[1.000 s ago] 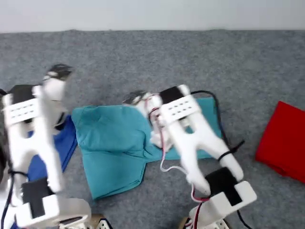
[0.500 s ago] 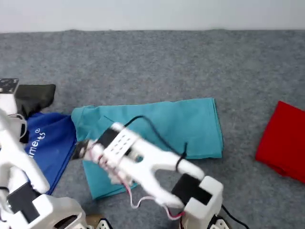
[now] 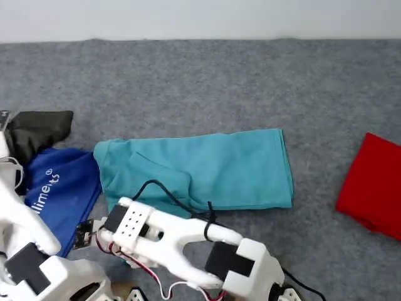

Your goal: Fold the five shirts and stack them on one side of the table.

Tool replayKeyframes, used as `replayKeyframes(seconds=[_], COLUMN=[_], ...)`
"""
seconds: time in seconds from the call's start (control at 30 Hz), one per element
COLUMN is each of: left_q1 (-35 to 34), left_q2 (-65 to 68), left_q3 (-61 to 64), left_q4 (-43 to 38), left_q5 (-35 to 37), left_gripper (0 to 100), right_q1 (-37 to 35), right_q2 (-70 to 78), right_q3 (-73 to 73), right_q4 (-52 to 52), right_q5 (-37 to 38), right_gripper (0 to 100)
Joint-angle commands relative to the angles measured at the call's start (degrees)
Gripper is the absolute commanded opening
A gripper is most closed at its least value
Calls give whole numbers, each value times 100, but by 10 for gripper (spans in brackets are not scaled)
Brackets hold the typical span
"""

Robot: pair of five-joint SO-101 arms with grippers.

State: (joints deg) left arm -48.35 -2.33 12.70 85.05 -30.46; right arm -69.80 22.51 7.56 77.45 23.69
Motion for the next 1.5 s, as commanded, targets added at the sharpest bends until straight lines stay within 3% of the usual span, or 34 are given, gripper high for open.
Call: replayKeyframes(seconds=[0.0, 0.13, 0.37, 0.67, 1.1, 1.47], left_q1=[-18, -18, -9, 53, 79, 88], left_q2=[-281, -281, -281, -281, -281, -281], left_q3=[-207, -215, -215, -215, -215, -215], left_q4=[9, 70, 70, 35, 26, 62], left_q5=[-79, -79, -79, -79, -114, -114], left_gripper=[19, 19, 19, 19, 19, 19], right_q1=[-57, -31, 488, 1323, 2246, 2835], right_q2=[303, 391, 365, 409, 796, 1270], right_q3=[-132, -229, -677, -2673, -3411, -3446], right_q4=[-233, -286, -66, 927, 567, 567], right_q5=[-9, -9, 202, 264, 273, 237], right_gripper=[113, 5, 9, 10, 12, 170])
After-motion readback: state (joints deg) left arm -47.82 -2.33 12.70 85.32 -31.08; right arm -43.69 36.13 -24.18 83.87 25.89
